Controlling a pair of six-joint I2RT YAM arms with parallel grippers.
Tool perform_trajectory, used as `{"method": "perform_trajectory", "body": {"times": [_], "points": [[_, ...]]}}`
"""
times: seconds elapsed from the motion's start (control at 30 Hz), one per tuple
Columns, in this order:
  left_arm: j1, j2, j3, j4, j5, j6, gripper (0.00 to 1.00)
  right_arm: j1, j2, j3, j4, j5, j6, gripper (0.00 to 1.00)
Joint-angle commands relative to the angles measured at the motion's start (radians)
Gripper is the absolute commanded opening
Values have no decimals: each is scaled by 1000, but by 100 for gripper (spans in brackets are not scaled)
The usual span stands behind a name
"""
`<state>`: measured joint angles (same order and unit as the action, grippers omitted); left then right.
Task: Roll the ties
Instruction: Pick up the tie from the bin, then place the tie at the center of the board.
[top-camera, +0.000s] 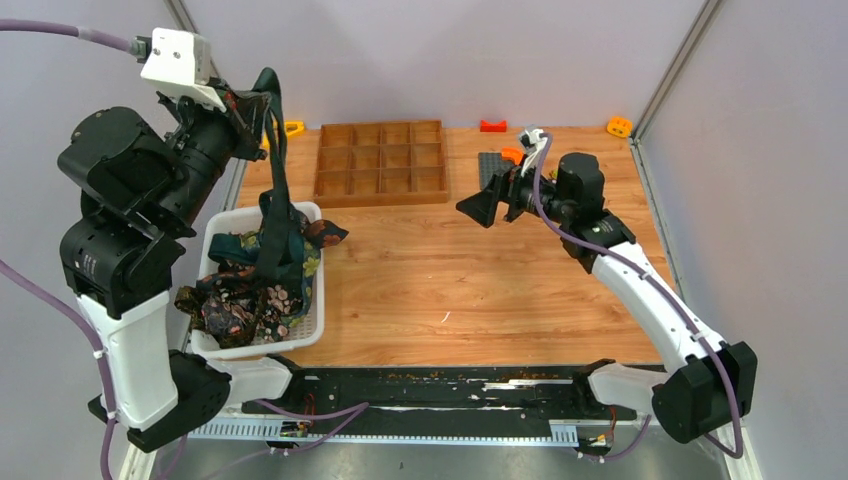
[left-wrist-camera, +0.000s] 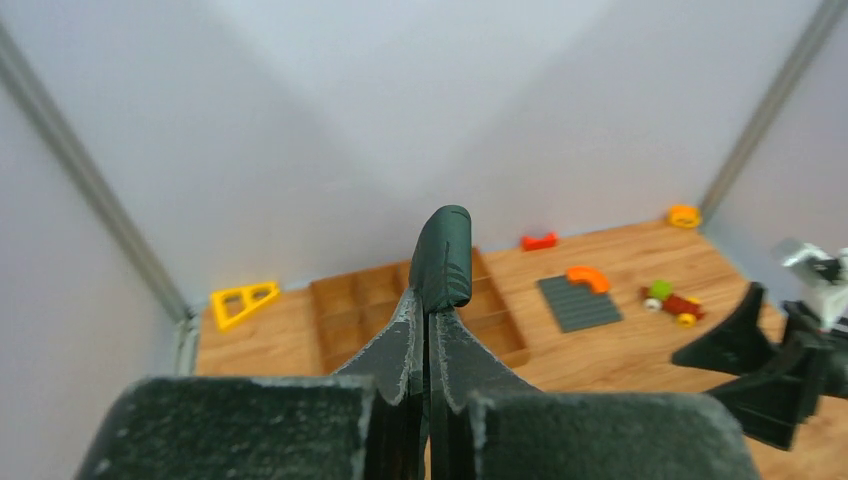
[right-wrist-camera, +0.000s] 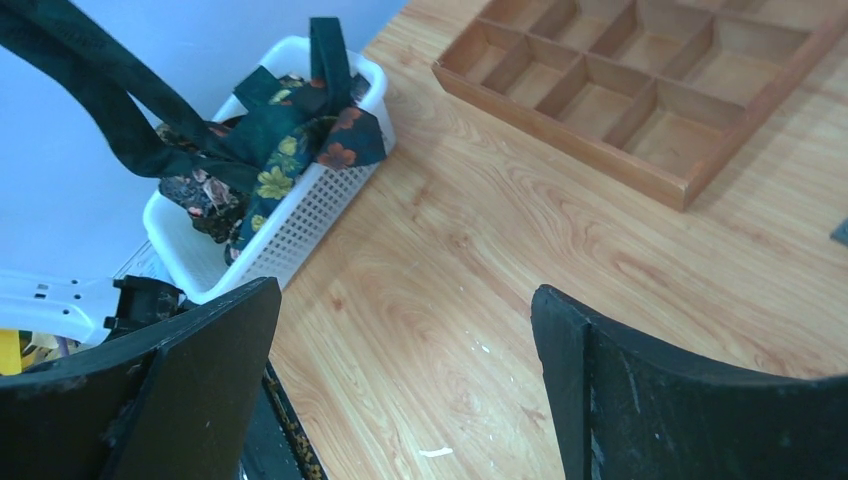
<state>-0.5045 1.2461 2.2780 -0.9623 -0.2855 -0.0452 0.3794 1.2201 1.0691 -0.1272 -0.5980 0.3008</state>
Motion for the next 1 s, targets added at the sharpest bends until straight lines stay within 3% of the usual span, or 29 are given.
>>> {"method": "perform_trajectory", "body": {"times": [0.0,0.2,0.43,0.57,0.77,0.97], "points": [[-3,29,56,137,253,-67,0,15,-73,45,93,-22,-15,99],[-3,81,94,320,485,-202,0,16,-121,67,112,-2,-4,99],[-3,179,175,561,636,-365,0,16,-220,74,179,53,-27,99],[-3,234,210,767,738,-531,0,16,-279,85,221,48,-58,99],[-3,292,243,1052,779,-735,0,16,-326,130,235,-4,-69,99],[-3,346,270,1182,779,-857,0,16,-351,163,232,-26,-69,99]]}}
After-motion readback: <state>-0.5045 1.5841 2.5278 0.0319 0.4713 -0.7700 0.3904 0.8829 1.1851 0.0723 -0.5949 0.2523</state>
